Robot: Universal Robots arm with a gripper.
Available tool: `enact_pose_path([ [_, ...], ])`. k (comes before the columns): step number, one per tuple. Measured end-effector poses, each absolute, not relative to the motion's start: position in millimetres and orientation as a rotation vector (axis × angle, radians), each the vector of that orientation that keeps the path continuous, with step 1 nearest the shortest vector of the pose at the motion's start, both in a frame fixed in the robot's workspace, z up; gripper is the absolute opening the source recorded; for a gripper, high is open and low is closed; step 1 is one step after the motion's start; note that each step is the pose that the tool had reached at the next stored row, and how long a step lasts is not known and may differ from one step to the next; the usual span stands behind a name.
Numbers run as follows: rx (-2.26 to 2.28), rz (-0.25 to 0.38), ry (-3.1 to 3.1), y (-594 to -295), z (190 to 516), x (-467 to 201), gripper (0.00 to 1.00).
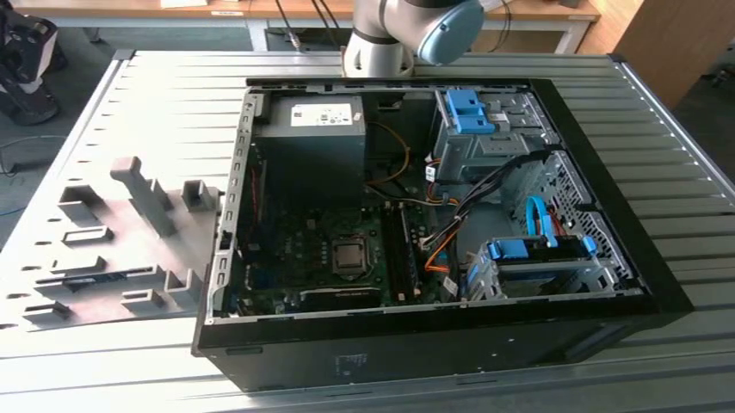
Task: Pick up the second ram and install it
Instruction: 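Reach for the second ram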
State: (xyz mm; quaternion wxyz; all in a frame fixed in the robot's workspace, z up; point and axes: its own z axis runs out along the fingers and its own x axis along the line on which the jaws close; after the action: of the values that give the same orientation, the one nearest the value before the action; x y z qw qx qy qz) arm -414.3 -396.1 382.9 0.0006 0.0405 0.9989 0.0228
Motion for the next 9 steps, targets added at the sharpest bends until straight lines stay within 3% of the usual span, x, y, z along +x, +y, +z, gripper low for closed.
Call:
enact_pose_path([
  [9,0.127,0.071,3.137,-415.2,382.4,-414.5,0.11],
])
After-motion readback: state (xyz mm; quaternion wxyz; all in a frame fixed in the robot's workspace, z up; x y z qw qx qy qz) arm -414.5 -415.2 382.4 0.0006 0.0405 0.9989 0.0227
